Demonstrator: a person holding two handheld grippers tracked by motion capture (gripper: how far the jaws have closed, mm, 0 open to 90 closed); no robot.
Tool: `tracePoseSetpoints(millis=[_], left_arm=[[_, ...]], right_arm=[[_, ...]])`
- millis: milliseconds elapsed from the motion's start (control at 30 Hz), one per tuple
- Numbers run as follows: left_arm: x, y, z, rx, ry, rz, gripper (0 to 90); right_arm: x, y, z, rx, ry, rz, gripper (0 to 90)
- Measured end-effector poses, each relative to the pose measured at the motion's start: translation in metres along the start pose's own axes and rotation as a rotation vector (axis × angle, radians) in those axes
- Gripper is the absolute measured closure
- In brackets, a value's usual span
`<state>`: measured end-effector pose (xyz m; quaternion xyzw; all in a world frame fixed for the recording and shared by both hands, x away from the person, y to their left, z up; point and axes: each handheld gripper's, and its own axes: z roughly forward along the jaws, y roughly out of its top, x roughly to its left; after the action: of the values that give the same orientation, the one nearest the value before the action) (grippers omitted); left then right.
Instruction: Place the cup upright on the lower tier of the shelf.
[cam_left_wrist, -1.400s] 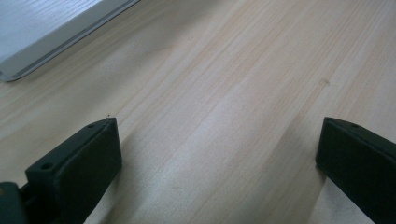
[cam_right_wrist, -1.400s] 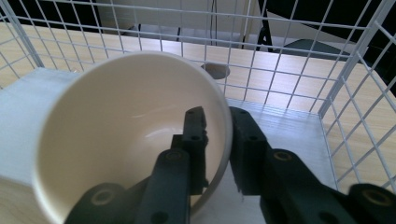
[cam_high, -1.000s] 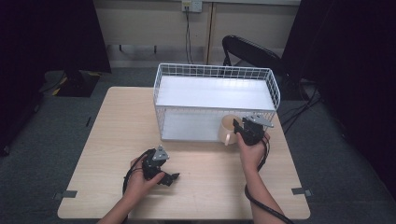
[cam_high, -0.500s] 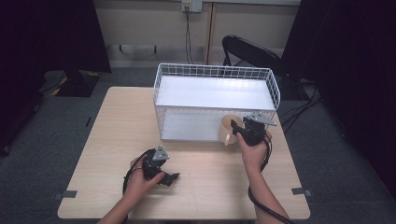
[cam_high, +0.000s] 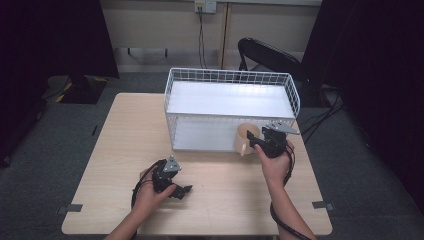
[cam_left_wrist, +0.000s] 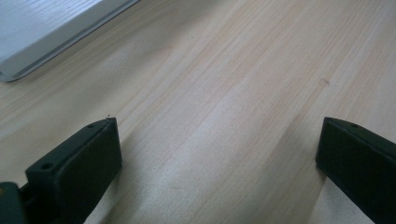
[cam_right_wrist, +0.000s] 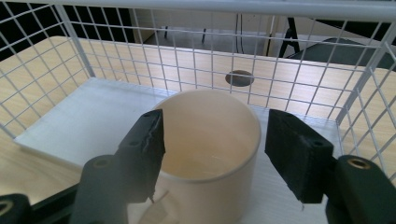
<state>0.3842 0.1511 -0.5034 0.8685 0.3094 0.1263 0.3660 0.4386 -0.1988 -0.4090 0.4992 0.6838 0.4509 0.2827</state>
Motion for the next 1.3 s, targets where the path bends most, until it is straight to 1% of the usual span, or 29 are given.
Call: tracePoseSetpoints(millis=[167, 200, 333, 533, 667, 833, 1100, 1300], left_arm=[[0.000, 0.000, 0.000, 0.001, 0.000, -0.001, 0.0], [0.000, 0.000, 0.000, 0.000, 0.000, 0.000, 0.0], [0.000, 0.000, 0.000, 0.000, 0.000, 0.000, 0.0], [0.000, 0.000, 0.000, 0.000, 0.000, 0.000, 0.0], [0.000, 0.000, 0.000, 0.000, 0.000, 0.000, 0.0], [0.000, 0.000, 0.000, 0.000, 0.000, 0.000, 0.0], [0.000, 0.000, 0.000, 0.001, 0.000, 0.000, 0.0], [0.000, 0.000, 0.000, 0.001, 0.000, -0.001, 0.0]], right_arm=[[0.004, -0.003, -0.001, 0.031, 0.009, -0.013, 33.9], [0.006, -0.005, -0.001, 0.042, 0.008, -0.023, 33.2], [0.007, -0.006, 0.000, 0.053, 0.007, -0.024, 31.5], [0.009, -0.009, 0.003, 0.074, -0.002, -0.032, 31.5], [0.009, -0.011, 0.005, 0.084, -0.004, -0.029, 31.2], [0.009, -0.013, 0.007, 0.087, -0.014, -0.028, 30.5], [0.009, -0.013, 0.009, 0.087, -0.016, -0.036, 31.0], [0.010, -0.012, 0.012, 0.082, -0.016, -0.045, 37.4]])
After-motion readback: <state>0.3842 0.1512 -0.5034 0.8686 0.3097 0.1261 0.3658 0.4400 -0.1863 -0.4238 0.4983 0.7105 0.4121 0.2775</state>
